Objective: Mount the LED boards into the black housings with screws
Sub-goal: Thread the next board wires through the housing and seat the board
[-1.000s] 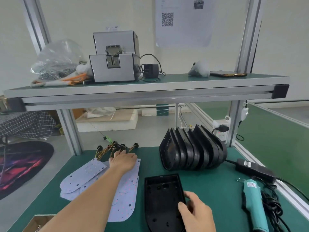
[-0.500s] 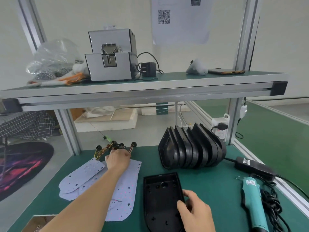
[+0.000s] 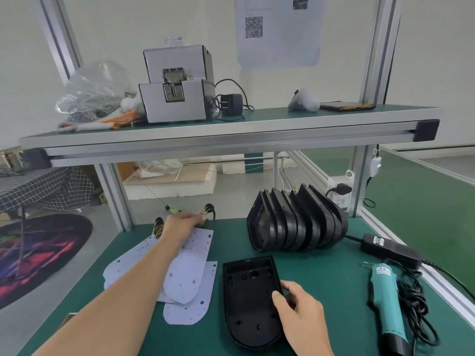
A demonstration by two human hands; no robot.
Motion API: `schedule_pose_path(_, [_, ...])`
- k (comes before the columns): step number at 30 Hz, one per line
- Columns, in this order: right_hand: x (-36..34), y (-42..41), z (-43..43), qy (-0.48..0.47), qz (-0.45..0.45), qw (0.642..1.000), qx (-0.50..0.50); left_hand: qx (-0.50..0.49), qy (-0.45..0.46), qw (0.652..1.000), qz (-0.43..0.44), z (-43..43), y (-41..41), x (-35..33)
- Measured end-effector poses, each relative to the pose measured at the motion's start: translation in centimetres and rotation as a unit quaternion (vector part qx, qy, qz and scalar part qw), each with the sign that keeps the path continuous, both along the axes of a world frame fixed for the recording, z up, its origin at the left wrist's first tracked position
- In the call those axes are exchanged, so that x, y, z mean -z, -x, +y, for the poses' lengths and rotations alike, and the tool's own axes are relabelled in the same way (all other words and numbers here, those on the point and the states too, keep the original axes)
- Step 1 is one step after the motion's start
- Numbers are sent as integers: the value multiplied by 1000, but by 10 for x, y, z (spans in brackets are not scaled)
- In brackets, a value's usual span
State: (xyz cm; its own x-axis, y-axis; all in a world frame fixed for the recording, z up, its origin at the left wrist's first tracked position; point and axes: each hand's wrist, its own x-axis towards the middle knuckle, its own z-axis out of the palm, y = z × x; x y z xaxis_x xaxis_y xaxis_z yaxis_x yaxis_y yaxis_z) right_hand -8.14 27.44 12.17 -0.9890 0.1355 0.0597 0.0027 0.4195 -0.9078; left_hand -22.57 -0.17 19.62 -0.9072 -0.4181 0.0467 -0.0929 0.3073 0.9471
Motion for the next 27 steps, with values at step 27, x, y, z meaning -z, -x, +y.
schedule_pose_path(27, [-15, -36, 44, 14, -101, 988, -115, 383, -187, 893, 143, 46, -203, -98])
